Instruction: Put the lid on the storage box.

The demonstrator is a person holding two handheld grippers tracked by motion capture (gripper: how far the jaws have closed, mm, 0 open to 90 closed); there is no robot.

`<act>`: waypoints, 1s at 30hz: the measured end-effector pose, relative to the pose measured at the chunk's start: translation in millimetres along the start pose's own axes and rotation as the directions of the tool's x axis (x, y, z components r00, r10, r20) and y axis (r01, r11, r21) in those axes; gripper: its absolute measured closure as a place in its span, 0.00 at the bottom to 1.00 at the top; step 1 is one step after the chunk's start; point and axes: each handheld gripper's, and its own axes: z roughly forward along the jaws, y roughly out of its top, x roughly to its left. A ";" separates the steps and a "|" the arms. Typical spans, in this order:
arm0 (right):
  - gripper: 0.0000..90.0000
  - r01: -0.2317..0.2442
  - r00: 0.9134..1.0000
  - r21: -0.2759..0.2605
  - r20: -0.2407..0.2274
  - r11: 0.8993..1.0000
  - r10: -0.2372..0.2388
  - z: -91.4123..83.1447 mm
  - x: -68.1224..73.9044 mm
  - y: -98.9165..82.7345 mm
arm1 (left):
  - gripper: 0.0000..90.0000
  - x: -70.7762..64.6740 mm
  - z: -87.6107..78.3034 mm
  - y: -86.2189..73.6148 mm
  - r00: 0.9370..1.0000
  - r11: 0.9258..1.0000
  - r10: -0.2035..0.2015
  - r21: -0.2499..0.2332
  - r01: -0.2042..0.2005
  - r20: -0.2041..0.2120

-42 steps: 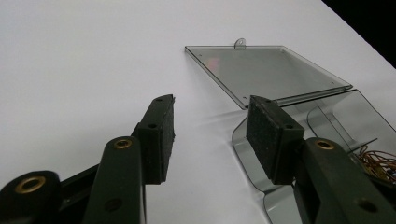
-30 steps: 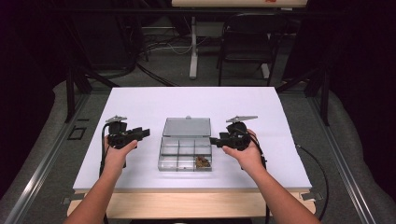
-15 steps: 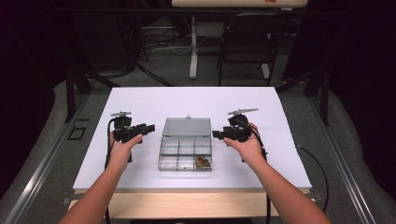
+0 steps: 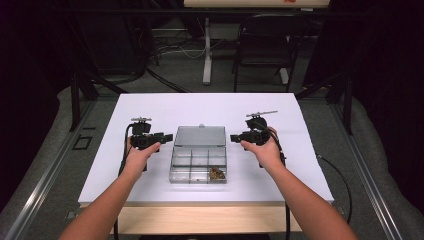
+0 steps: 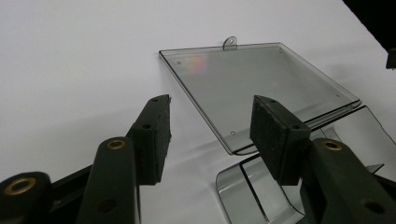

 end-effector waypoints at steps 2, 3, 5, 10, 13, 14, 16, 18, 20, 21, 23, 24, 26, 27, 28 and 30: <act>0.45 -0.003 1.000 0.003 0.003 1.000 0.003 1.8 1.1 2.3 | 0.53 0.0 2.6 1.4 1.000 1.000 -0.001 0.009 0.001 0.003; 0.45 0.003 1.000 0.010 0.007 1.000 -0.003 2.4 1.6 3.4 | 0.53 0.0 3.7 2.1 1.000 1.000 -0.007 0.013 0.007 0.004; 0.45 0.002 1.000 0.008 0.007 1.000 -0.002 4.7 3.4 4.8 | 0.53 0.6 5.9 3.1 1.000 1.000 -0.022 0.020 0.022 0.006; 0.45 0.009 1.000 0.028 0.004 1.000 -0.010 11.7 5.8 5.0 | 0.53 2.6 8.8 4.6 1.000 0.999 -0.026 0.029 0.027 -0.004; 0.45 0.004 1.000 0.041 0.002 0.999 -0.004 15.0 5.7 5.7 | 0.53 4.7 9.1 5.5 1.000 0.999 -0.029 0.036 0.030 -0.009; 0.45 0.001 1.000 0.044 -0.001 0.999 -0.001 16.2 5.5 6.4 | 0.53 5.2 9.4 5.6 0.999 0.999 -0.032 0.036 0.032 -0.010; 0.45 -0.009 1.000 0.044 -0.002 0.999 0.009 18.3 5.6 7.3 | 0.53 6.8 10.0 5.9 0.999 0.998 -0.037 0.043 0.037 -0.009; 0.45 -0.016 1.000 0.046 -0.004 0.999 0.016 20.3 5.9 8.9 | 0.53 7.3 11.6 5.8 0.999 0.998 -0.046 0.039 0.047 -0.010; 0.46 -0.022 1.000 0.049 -0.005 0.999 0.022 22.0 6.4 10.4 | 0.53 7.7 12.6 6.2 0.999 0.998 -0.044 0.040 0.045 -0.008; 0.46 -0.018 1.000 0.049 -0.008 0.999 0.018 23.0 6.3 11.2 | 0.54 7.8 13.1 6.3 0.999 0.998 -0.042 0.041 0.042 -0.008; 0.47 -0.017 1.000 0.052 -0.006 0.999 0.017 25.1 7.0 12.4 | 0.54 7.8 14.5 6.3 0.999 0.998 -0.041 0.045 0.042 -0.008; 0.47 -0.022 1.000 0.051 -0.003 0.998 0.022 26.4 7.7 12.8 | 0.54 7.6 15.2 6.2 0.999 0.998 -0.042 0.050 0.042 -0.009; 0.48 -0.020 1.000 0.058 -0.001 0.998 0.020 28.4 8.1 13.6 | 0.55 7.2 16.4 6.1 0.999 0.998 -0.042 0.053 0.043 -0.008; 0.48 -0.020 1.000 0.060 -0.004 0.998 0.020 29.4 8.2 13.9 | 0.56 7.2 17.0 6.2 0.999 0.998 -0.042 0.054 0.042 -0.005; 0.48 -0.025 1.000 0.054 -0.003 0.998 0.025 30.9 8.7 14.1 | 0.56 7.3 17.2 6.4 0.999 0.998 -0.039 0.057 0.039 -0.006; 0.48 -0.030 1.000 0.053 -0.006 0.998 0.031 32.3 8.7 14.4 | 0.56 6.6 18.1 6.8 0.999 0.998 -0.042 0.057 0.042 -0.006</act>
